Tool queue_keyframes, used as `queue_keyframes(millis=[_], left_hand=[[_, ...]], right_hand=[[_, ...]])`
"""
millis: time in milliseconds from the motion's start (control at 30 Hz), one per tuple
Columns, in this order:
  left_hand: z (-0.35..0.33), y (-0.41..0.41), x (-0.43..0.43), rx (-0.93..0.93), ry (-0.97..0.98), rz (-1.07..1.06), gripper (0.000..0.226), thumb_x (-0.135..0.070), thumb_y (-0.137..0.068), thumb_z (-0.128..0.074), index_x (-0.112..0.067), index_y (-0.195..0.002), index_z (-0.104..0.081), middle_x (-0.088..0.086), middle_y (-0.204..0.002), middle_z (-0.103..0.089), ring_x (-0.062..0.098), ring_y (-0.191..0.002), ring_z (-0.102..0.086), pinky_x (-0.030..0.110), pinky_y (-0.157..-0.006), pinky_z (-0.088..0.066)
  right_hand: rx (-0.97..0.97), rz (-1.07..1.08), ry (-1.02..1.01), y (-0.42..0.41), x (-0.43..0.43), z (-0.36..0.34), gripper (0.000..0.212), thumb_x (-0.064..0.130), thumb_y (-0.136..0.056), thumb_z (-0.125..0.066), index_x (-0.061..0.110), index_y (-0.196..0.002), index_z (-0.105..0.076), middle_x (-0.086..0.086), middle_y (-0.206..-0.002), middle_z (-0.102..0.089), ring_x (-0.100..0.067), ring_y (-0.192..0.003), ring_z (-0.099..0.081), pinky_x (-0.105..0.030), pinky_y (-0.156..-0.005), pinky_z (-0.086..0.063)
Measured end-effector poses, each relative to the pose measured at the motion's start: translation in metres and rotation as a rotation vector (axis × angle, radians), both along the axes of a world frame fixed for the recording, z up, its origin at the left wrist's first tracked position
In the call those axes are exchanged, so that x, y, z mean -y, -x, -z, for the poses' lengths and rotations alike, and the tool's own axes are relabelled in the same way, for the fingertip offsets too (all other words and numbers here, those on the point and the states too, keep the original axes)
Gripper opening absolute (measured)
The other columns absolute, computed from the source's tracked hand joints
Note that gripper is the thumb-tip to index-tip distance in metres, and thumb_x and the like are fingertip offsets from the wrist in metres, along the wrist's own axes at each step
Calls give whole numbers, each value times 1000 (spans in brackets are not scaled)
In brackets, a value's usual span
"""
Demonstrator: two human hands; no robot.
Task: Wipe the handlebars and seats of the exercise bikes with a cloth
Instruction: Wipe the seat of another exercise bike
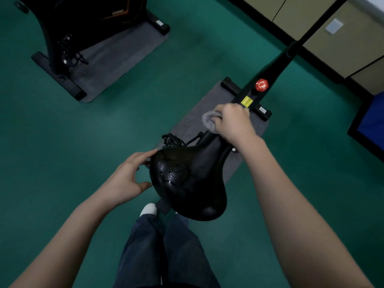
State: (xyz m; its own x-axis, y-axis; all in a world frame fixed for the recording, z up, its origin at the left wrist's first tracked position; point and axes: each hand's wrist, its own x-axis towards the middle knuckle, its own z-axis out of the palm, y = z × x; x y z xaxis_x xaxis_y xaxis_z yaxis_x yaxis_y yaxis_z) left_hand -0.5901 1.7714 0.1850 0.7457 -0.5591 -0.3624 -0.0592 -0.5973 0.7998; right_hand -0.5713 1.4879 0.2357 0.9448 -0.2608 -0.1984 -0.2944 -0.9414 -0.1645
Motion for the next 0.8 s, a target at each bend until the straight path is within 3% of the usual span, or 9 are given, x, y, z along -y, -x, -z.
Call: queue_keyframes(millis=[100,200,267,400,567,667,800], left_hand=[[-1,0,0,-11,6,-11,84,6,-70,-76,-41,-129,-39,-6,-121,-49,7,-110,-50,25,-96,-37],[-2,0,0,-11,-1,-7,84,5,-70,-76,-40,-131,-40,-6,-121,-50,8,-110,-51,26,-96,-37],[-3,0,0,-12,-10,0,84,5,-70,-76,-36,-134,-41,-6,-122,-50,11,-111,-51,27,-96,-38],[-3,-2,0,-17,-18,0,84,5,-69,-77,-34,-135,-43,-5,-123,-50,14,-113,-52,27,-97,-38],[-3,-2,0,-31,11,-14,84,6,-69,-76,-42,-128,-41,-4,-123,-50,14,-113,-52,32,-99,-39],[-4,-1,0,-30,33,-25,85,8,-68,-76,-46,-124,-41,-6,-121,-50,11,-110,-52,32,-99,-39],[-4,-2,0,-27,40,-16,87,8,-68,-77,-51,-120,-40,-12,-120,-50,-4,-107,-51,28,-96,-38]], right_hand=[[-123,-236,28,-5,-24,-3,13,17,-86,-49,18,-91,-62,-8,-95,-67,-29,-99,-59,-37,-90,-35],[-124,-482,-8,7,-46,3,6,16,-87,-54,20,-88,-59,-6,-99,-67,-27,-99,-58,-35,-87,-35],[-103,-435,42,3,-35,5,9,16,-88,-53,18,-93,-61,-7,-104,-65,-27,-103,-56,-36,-87,-34],[76,-141,48,8,-16,7,18,15,-91,-51,13,-104,-63,-7,-106,-63,-27,-103,-51,-38,-88,-35],[313,-263,-72,59,-45,16,20,6,-83,-61,11,-100,-68,-4,-98,-64,-27,-98,-53,-36,-84,-33],[453,-261,-198,87,-47,26,28,-3,-81,-65,7,-106,-68,-6,-106,-65,-24,-106,-51,-36,-95,-34],[607,-47,-214,78,-33,32,29,-7,-81,-62,2,-107,-68,-12,-108,-63,-25,-109,-45,-36,-95,-32]])
